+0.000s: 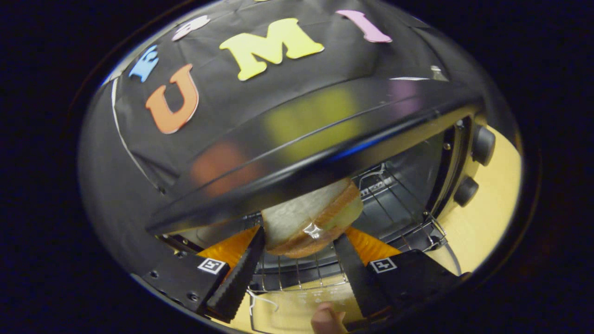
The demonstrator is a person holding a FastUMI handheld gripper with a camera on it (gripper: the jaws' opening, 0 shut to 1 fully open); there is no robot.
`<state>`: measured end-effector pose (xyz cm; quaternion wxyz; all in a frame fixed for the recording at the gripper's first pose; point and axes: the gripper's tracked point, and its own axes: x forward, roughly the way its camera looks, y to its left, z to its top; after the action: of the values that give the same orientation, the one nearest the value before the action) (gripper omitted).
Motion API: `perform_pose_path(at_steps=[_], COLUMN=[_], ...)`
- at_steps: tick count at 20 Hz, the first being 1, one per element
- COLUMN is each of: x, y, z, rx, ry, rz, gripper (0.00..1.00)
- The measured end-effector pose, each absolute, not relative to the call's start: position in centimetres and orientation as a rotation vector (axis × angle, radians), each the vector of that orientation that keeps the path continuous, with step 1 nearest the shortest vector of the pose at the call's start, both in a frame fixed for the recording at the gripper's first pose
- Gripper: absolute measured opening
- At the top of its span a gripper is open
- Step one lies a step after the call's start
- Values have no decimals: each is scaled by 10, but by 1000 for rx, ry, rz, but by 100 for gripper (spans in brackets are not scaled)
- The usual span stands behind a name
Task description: Open the toaster oven, put the food inside, and close the toaster oven door.
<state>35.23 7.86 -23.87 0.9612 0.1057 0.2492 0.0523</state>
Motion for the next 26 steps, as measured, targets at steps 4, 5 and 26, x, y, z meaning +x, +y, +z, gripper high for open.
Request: perform_pose_path(at_steps=[4,5,26], x=[327,321,159], y=[78,77,33], z=[-254,-255,-318], rx=[27,8,-157], ry=[597,606,545], rz=[78,71,59], gripper=[98,98,98])
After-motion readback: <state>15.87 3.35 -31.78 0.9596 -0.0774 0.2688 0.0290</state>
